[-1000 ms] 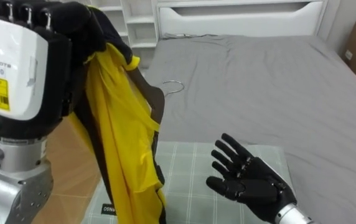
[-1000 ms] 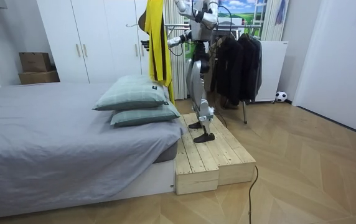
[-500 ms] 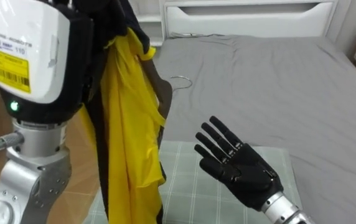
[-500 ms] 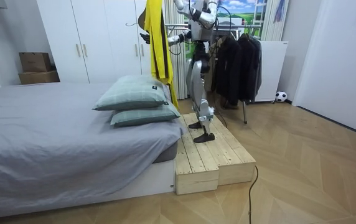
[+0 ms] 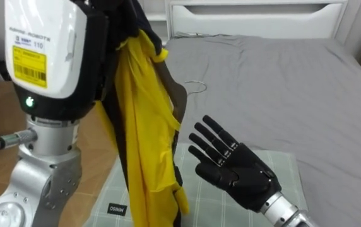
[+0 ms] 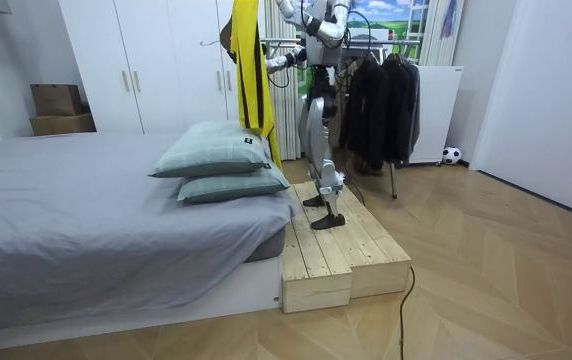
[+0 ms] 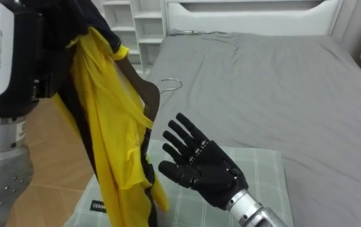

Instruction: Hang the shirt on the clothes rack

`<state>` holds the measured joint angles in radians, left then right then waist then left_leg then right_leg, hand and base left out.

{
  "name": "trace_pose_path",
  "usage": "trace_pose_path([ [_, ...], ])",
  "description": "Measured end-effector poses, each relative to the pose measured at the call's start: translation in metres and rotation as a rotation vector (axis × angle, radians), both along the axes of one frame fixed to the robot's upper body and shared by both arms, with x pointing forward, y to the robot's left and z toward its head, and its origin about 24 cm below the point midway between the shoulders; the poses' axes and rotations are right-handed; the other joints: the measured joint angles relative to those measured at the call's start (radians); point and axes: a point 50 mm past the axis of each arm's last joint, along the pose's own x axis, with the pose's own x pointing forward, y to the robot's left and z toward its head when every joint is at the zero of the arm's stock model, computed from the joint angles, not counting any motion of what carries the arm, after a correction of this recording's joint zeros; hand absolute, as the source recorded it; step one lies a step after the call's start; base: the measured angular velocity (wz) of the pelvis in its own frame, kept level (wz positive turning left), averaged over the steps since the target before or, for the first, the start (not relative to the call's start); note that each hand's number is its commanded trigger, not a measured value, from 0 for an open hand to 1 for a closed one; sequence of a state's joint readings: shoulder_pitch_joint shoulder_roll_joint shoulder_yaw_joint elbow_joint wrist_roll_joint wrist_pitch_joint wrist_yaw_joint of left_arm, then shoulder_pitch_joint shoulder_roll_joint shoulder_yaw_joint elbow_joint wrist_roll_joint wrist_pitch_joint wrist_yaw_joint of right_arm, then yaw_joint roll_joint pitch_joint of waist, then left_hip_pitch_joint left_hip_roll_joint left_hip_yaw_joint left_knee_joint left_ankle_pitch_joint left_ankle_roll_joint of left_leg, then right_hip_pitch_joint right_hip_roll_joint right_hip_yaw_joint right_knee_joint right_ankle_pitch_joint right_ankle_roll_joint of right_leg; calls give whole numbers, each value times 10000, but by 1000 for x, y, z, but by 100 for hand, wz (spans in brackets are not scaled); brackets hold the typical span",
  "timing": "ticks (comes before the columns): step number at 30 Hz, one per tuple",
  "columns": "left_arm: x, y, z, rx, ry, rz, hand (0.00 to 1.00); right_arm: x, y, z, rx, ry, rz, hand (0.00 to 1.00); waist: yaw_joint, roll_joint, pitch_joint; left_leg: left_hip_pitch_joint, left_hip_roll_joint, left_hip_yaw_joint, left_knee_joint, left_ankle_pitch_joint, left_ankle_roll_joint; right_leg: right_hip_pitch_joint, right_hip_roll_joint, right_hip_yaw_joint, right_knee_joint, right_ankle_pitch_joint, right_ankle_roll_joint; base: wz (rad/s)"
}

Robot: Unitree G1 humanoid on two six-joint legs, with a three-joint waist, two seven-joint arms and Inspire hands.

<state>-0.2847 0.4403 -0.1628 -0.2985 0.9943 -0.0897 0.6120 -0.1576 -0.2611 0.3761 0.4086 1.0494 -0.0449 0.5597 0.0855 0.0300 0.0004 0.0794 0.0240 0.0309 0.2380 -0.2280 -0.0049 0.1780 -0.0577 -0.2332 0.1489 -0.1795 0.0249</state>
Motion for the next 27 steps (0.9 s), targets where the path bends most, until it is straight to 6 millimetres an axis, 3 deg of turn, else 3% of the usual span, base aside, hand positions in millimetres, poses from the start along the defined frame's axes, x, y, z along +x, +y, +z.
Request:
trace_pose_path([
  [4, 1, -1, -1, 33, 39, -28, 100, 2, 8, 2, -187, -115, 443, 0, -29, -3, 11, 10, -2, 0, -4, 0, 0, 9, -5, -9, -4, 0, 0, 0],
  [6, 1, -5, -4, 80, 176, -220, 100, 4, 9, 5, -218, -197, 552, 0, -40, -19, 70, 12, -7, -8, -7, 0, 0, 26, -5, -10, -19, 0, 0, 0],
  [12, 2, -11, -10, 170, 417, -464, 100, 5, 12, 5, -360, -143, 707, 0, -43, -23, 108, -53, -32, -16, -6, 1, 1, 37, -14, -33, -147, 0, 0, 0],
  [27, 3, -14, -12, -277, 565, -198, 100, 3, 17, 2, -4, 248, 803, 0, -12, -9, 107, -118, -31, -59, -26, 0, 1, -41, -7, 50, -153, 0, 0, 0],
])
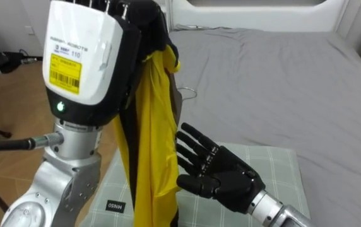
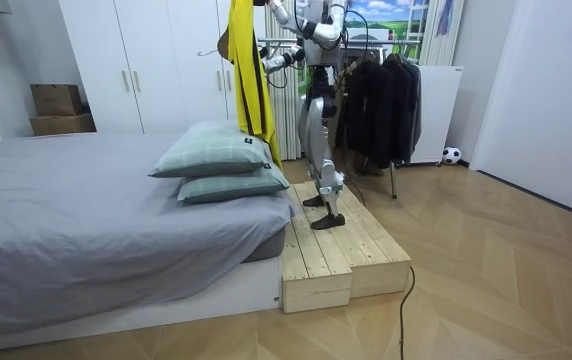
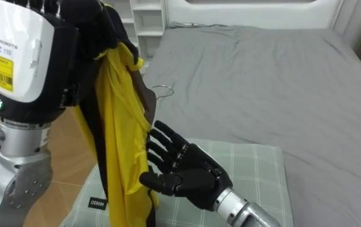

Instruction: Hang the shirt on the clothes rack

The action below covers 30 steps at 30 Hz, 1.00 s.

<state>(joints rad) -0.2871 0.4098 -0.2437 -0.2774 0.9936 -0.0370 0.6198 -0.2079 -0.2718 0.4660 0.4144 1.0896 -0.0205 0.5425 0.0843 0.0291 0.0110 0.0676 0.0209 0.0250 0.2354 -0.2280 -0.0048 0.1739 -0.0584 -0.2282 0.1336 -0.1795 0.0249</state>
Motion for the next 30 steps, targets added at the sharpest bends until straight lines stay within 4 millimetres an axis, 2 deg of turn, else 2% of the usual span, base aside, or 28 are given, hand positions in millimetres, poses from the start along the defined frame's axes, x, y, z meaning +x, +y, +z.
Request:
trace_pose_path([
  [6, 0, -3, -1, -192, 89, 71, 100, -3, 7, -2, 159, 217, 198, 0, -1, 4, -5, -3, -2, 0, -1, 0, 0, -1, 0, 3, 0, 0, 0, 0],
  [17, 0, -3, -1, -271, 111, 112, 100, -4, 4, -7, 97, 488, 142, 0, 6, 2, -7, 20, -5, 15, 10, 0, 0, 24, 1, -3, 3, 0, 0, 0],
  [23, 0, -3, -1, -244, 117, 117, 100, -9, -5, -28, -240, 1346, -179, 0, 14, 13, -10, 98, -10, -24, 18, 0, 0, 139, 1, -100, -2, 1, 0, 2],
  [30, 0, -3, -1, -265, 120, 91, 100, -13, -13, -41, -539, 1914, -463, 0, 17, 217, -100, 134, -14, -78, 20, 0, 0, 199, -1, -182, -6, 1, 1, 1],
])
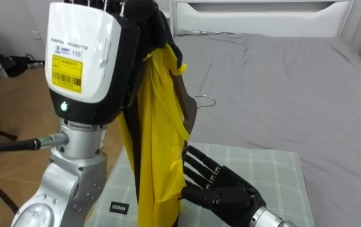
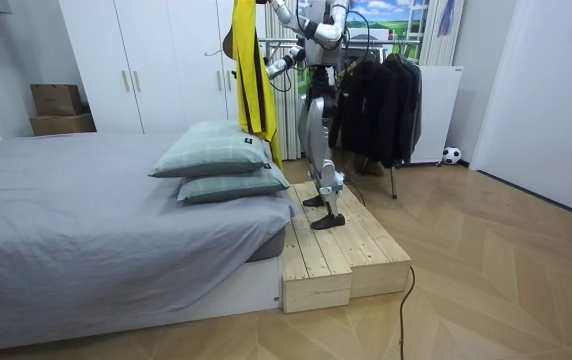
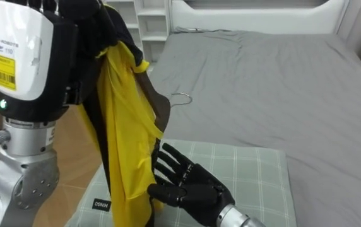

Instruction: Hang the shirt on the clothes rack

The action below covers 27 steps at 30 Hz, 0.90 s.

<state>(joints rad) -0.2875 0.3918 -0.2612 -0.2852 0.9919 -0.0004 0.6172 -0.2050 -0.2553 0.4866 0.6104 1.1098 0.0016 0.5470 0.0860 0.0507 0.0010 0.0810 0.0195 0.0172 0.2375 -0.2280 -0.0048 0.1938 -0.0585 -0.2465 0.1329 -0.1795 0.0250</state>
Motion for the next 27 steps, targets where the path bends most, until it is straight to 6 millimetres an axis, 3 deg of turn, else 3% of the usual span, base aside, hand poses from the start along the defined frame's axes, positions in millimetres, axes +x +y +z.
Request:
trace_pose_path([
  [6, 0, -1, 0, -4, 101, -16, 100, -3, -3, -5, -119, 214, -67, 0, -1, 111, 23, -9, 1, 5, 2, 4, -5, -5, 2, -16, -6, 0, 0, 0],
  [19, 2, -3, -1, 318, 707, -139, 100, -5, -3, -7, -205, 261, -22, 0, -6, 104, 48, -15, 0, 2, -16, 4, -5, -26, 3, 6, -10, 0, 0, 0],
  [27, 0, -6, 0, 319, 601, -318, 100, -6, 7, -7, 2, 343, -44, 0, -7, 89, 67, -19, 3, 82, -39, 4, -5, -95, 8, 262, -6, 0, 0, -3],
])
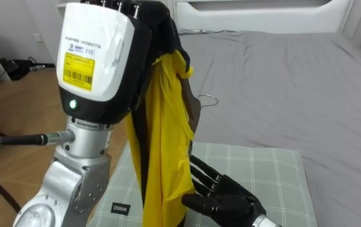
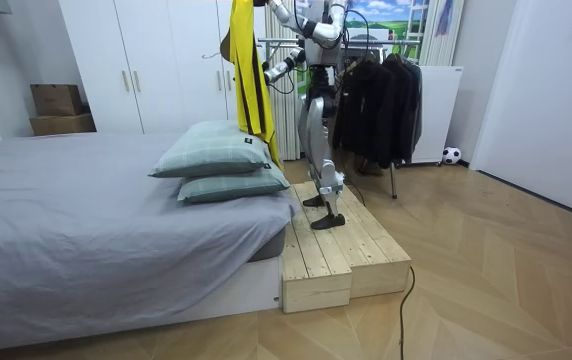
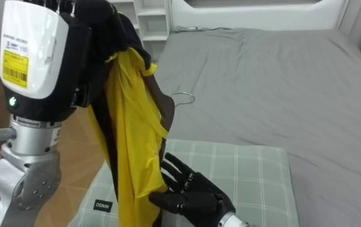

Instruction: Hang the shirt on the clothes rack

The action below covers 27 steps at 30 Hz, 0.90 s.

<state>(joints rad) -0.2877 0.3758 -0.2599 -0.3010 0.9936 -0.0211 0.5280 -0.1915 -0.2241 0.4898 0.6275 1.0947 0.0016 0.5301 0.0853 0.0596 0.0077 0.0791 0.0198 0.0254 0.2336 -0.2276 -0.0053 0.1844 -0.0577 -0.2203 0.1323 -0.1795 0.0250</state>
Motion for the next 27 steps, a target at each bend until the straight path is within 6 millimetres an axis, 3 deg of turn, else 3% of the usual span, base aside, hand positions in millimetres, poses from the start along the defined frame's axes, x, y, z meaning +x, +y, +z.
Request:
trace_pose_path([
  [24, -1, -9, -3, -215, 286, -337, 100, -3, 21, 1, 404, 183, 136, 0, 67, 82, 48, -16, 14, 102, 21, 0, 0, -62, -5, -19, 31, 0, 0, -1],
  [25, 0, -9, -2, -222, 285, -345, 100, -3, 21, 1, 427, 191, 137, 7, 69, 83, 48, -13, 16, 111, 19, 0, 0, -64, -5, -16, 30, 0, 0, -3],
  [26, 0, -9, -2, -228, 270, -356, 100, -3, 22, 1, 461, 197, 126, 25, 70, 83, 48, -12, 18, 123, 16, 0, 0, -70, -5, -7, 30, 0, 0, -4],
  [27, 0, -9, -2, -235, 266, -358, 100, -3, 23, 1, 487, 213, 104, 74, 70, 84, 47, 2, 20, 139, 10, 0, 0, -66, -5, 9, 29, 0, 0, -3],
])
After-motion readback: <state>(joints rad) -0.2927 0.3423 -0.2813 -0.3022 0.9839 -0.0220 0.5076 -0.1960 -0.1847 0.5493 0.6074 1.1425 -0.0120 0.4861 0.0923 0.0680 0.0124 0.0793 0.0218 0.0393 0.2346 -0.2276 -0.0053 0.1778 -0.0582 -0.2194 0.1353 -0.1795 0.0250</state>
